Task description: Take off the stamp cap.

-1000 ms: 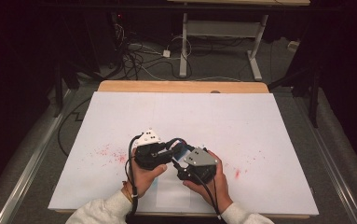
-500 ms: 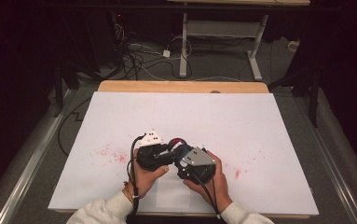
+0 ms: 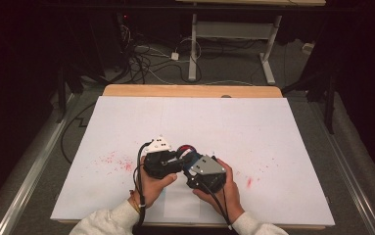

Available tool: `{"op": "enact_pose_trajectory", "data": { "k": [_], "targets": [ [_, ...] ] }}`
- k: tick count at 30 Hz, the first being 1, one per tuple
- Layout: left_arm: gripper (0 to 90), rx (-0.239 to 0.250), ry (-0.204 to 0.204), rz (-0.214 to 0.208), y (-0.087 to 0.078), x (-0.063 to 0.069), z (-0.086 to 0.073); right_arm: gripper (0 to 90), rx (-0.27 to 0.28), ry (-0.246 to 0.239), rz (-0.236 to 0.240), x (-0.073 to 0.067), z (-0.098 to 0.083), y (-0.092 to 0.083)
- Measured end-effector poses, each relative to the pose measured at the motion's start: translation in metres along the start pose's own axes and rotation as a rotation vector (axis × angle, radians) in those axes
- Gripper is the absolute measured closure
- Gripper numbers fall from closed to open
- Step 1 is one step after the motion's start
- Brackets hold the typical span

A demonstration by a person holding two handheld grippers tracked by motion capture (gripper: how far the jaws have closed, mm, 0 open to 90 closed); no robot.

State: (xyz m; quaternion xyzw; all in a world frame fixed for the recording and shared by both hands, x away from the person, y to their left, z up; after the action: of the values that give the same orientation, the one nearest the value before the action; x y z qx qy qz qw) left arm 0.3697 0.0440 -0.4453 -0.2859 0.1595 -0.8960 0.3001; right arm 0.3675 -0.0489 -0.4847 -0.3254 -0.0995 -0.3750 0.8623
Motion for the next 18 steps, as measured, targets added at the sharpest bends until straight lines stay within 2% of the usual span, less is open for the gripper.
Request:
{"op": "enact_pose_trajectory", "data": {
  "k": [10, 18],
  "targets": [
    [68.5, -0.003, -0.001, -0.01, 0.0001, 0.0015, 0.0, 39.3, -0.007, 0.007, 0.007, 0.0, -0.0015, 0.0006],
    [68.4, -0.018, -0.003, -0.009, 0.0011, 0.0011, -0.0007, 39.7, -0.023, -0.01, 0.014, -0.0009, -0.0023, 0.0009]
  ]
}}
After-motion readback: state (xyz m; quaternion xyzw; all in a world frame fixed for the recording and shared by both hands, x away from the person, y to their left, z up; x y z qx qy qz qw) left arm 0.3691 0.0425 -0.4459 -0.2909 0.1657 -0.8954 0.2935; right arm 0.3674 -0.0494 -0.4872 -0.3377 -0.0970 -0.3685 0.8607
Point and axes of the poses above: each handheld gripper's, and its own axes: y roughly forward along the jaws, z roughly out of its top, x roughly to its right, the point moved 7 cm from there along y, roughly forward along the jaws, and after that the axes turned 11 degrees about -y, right-handed, at the moved point
